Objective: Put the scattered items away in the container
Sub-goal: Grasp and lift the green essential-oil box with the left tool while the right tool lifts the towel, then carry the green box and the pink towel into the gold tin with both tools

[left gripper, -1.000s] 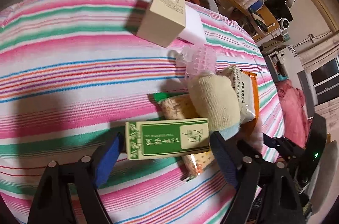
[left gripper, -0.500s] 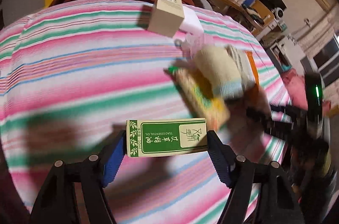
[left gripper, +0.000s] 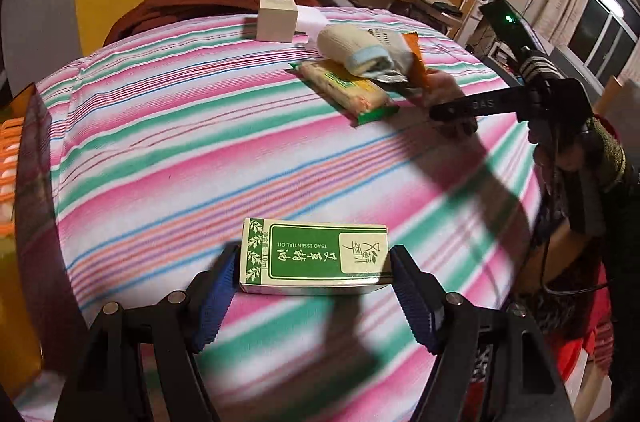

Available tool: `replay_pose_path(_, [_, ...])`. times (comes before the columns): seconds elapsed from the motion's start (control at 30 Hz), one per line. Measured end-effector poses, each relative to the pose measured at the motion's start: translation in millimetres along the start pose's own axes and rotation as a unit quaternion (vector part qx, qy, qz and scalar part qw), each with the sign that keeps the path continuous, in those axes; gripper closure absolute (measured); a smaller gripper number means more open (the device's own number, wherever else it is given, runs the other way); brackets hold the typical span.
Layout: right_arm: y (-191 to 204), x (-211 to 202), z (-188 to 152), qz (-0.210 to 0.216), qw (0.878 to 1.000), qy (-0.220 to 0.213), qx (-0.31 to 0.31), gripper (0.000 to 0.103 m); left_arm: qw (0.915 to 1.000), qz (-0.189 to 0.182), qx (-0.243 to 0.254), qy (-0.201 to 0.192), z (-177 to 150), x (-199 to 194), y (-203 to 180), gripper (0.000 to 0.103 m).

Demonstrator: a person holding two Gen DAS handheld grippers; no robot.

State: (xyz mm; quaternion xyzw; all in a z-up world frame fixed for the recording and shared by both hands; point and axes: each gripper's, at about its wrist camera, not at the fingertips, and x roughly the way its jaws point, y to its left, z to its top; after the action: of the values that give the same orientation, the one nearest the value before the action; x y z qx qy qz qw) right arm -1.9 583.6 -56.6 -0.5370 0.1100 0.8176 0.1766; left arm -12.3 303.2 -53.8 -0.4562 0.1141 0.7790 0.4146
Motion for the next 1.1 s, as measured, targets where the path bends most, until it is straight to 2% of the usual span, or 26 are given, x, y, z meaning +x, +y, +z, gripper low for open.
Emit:
replay_pose_path(0.2, [27,-14,-26,0.013,1.000,-0.016,0.008,0.069,0.9996,-0.016,-0.004,-0.021,-20,-17,7,0.028])
replay_pose_path(0.4, [46,-34,-73,0.093,0.995,-0.045,0.013,0.069,0.9988,-0.031,-0.008,-0.036,-39,-31,10,0.028])
replay_pose_path(0.6, [67,-45,-102,0.135,0.988,-0.071,0.008,0.069,0.9975,-0.028,-0.007,-0.064,-50,-54,15,0.028])
replay_pose_path(0.83, [116,-59,-109,0.164,0.982,-0.086,-0.031,0.069,0.9934,-0.026,-0.032,-0.107,-59,-91,33,0.028])
replay_pose_path(1.0, [158,-68,-103,0.192,0.974,-0.099,-0.063,0.069,0.9874,-0.009,-0.077,-0.138,-67,-121,70,0.028])
replay_pose_path(1.1, [187,-79,-98,0.212,0.967,-0.114,-0.084,0.069,0.9811,0.014,-0.112,-0.157,-72,-140,99,0.028])
